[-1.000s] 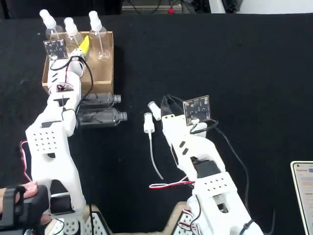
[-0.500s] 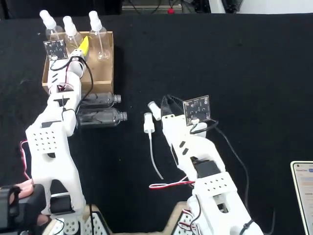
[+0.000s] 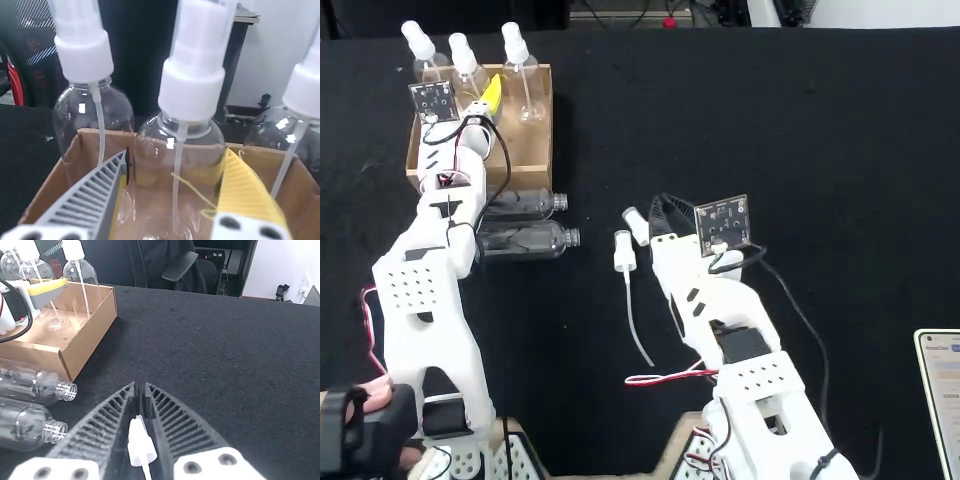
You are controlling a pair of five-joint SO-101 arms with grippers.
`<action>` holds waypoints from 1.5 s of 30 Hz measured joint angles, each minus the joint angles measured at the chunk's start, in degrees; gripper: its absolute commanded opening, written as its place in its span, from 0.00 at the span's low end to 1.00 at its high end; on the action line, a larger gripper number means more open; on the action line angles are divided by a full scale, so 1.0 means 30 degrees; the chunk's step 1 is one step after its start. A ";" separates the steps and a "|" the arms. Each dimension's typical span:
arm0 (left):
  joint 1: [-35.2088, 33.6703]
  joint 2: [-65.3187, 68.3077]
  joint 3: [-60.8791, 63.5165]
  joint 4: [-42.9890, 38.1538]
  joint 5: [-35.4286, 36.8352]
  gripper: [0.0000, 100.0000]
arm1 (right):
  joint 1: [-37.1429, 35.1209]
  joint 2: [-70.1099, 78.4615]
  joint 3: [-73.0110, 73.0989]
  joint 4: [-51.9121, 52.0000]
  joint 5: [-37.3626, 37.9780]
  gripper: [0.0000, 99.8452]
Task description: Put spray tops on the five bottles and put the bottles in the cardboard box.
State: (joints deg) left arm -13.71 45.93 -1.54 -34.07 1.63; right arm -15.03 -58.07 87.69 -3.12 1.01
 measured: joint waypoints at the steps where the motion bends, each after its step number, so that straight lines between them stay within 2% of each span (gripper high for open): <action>1: 0.0000 0.0000 0.0000 0.0000 0.0000 0.28 | 0.0000 0.0000 0.0000 0.0000 0.0000 0.01; 6: 0.0000 -0.0176 0.0645 0.0000 0.0000 0.28 | 0.0000 0.0000 0.0000 0.0000 0.0000 0.01; 15: 0.0000 -0.3106 0.3722 0.0000 0.0000 0.28 | 0.0000 0.0000 0.0000 0.0000 0.0000 0.01; 26: 0.0000 -0.3253 0.3927 0.0000 0.0000 0.28 | 0.0000 0.0000 0.0000 0.0000 0.0000 0.01; 45: 0.0000 -0.9905 1.1487 0.0000 0.0000 0.28 | 0.0000 0.0000 0.0000 0.0000 0.0000 0.01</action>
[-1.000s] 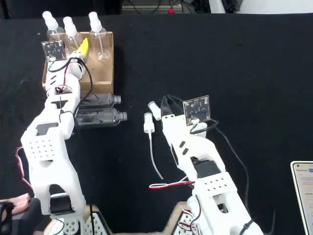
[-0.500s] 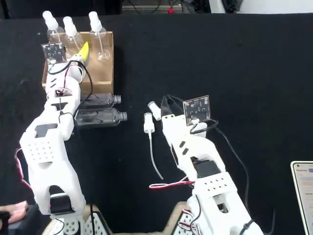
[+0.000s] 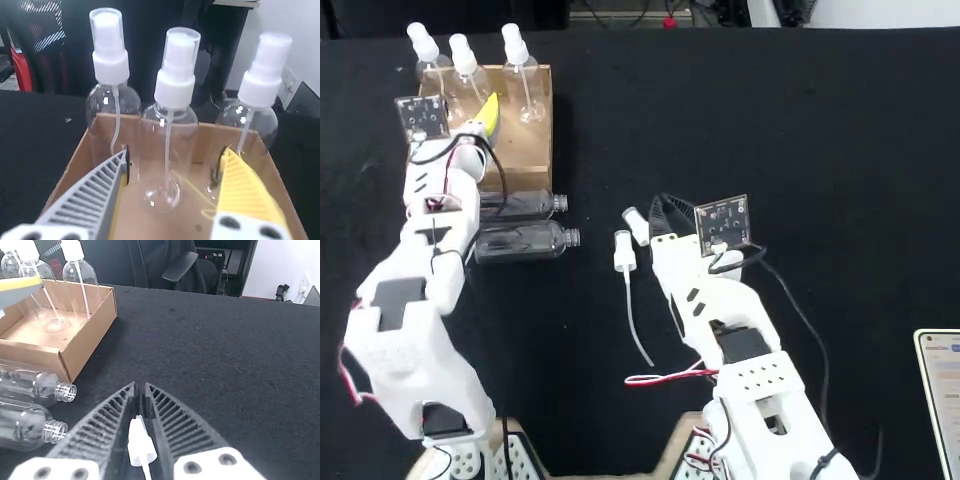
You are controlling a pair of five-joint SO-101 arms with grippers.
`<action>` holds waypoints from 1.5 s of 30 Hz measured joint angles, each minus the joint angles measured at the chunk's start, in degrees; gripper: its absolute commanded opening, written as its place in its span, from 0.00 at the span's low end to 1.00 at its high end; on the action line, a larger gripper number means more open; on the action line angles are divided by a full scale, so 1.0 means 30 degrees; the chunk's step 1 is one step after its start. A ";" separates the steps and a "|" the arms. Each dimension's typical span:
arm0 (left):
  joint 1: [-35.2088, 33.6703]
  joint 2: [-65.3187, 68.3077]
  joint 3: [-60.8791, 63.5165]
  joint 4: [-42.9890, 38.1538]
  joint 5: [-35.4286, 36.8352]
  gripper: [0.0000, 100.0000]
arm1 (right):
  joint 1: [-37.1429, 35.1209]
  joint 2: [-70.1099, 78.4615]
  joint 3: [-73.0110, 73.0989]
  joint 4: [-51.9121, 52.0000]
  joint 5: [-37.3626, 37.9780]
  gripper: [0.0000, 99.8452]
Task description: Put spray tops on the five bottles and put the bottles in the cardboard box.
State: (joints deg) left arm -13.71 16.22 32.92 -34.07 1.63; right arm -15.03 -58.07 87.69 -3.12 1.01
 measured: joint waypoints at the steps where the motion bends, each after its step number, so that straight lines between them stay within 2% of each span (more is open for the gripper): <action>1: 0.0000 -0.0557 0.0674 0.0000 0.0000 0.28 | 0.0000 0.0000 0.0000 0.0000 0.0000 0.01; 6: -0.0205 -0.4308 0.4425 0.0000 0.0000 0.28 | 0.0000 0.0000 0.0000 0.0000 0.0000 0.01; 10: -0.0762 -0.8205 0.7414 0.0088 0.0000 0.28 | 0.0000 0.0000 0.0000 0.0000 0.0908 0.01; 19: -0.3399 -1.6615 1.3685 0.0147 0.0000 0.28 | 0.0000 0.0000 0.0088 0.0000 0.1260 0.01; 22: -0.4601 -1.9634 1.5502 0.0938 0.0000 0.28 | 0.0000 0.0000 0.0234 0.0000 0.1260 0.01; 25: -0.5040 -2.2711 1.6117 0.3868 0.0000 0.28 | 0.0000 0.0000 0.0234 0.0000 0.1260 0.01; 29: -0.4718 -2.7018 1.6117 1.0432 0.0000 0.28 | 0.0000 0.0000 0.0234 0.0000 0.1260 0.01; 33: -0.2784 -3.1092 1.5648 1.7436 -0.1084 0.28 | 0.0000 0.0000 0.0234 0.0000 0.1348 0.01; 37: -0.0615 -3.4784 1.5297 2.2652 -0.3692 0.28 | 0.0000 0.0000 0.0234 0.0000 0.1377 0.01; 41: 0.0821 -3.7245 1.5326 2.5495 -0.5714 0.28 | 0.0000 0.0000 0.0234 0.0000 0.1377 0.01; 45: 0.1524 -3.9297 1.6645 2.6374 -0.8733 0.28 | 0.0000 0.0000 0.0234 0.0000 0.1377 0.01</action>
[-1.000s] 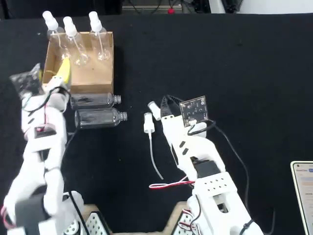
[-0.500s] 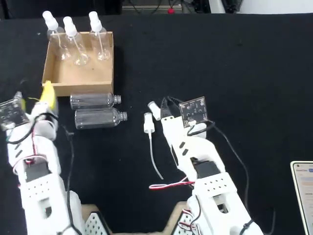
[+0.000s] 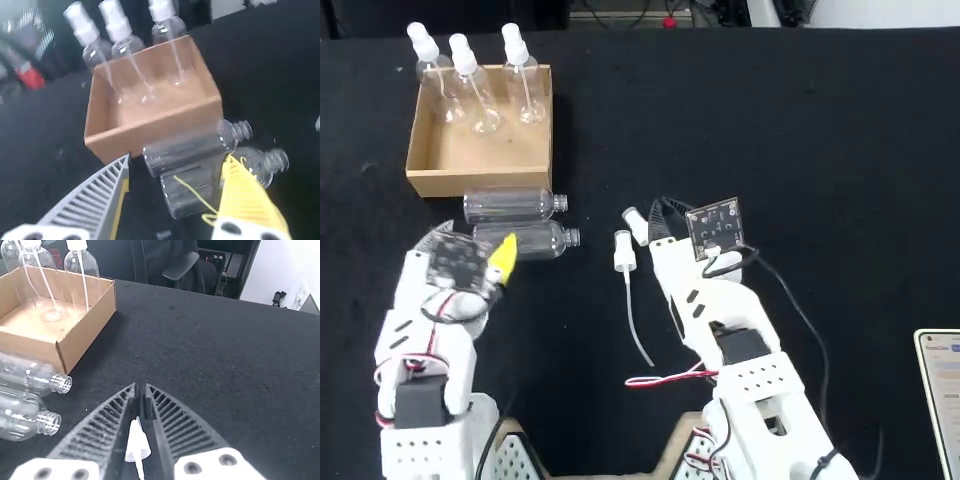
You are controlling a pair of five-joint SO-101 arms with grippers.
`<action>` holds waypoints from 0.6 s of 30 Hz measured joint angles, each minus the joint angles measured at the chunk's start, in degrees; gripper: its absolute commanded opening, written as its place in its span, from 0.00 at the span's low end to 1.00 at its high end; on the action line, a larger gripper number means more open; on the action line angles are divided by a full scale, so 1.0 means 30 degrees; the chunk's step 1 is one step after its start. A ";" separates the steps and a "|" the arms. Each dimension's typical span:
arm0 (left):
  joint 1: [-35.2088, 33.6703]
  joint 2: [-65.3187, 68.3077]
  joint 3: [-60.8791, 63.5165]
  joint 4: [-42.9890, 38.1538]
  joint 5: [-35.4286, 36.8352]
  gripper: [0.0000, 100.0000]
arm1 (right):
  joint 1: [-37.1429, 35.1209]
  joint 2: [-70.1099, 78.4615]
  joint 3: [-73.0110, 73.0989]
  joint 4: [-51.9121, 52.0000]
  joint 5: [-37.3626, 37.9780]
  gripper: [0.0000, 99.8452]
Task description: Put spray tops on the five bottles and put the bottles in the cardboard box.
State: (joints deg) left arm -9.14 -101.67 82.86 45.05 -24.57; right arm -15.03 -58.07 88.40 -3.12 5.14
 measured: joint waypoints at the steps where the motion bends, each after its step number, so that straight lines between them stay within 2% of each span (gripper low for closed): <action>1: 0.0147 -0.0498 0.0234 0.0088 -0.0791 0.28 | 0.0000 0.0000 0.0000 0.0000 0.0000 0.01; 4: 0.0557 -0.0645 0.0293 0.0088 -0.1348 0.28 | 0.0000 0.0000 0.0000 0.0000 0.0000 0.01; 9: 0.0586 0.1641 0.0264 -0.0264 0.0176 0.28 | 0.0000 0.0000 0.0000 0.0000 0.0000 0.01; 18: -0.0059 1.2132 -0.4454 -0.1319 0.0674 0.28 | 0.0000 0.0000 0.0000 0.0000 0.0000 0.01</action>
State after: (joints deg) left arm -9.32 -65.27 69.49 41.10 -22.55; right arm -15.03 -58.07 88.40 -3.12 5.14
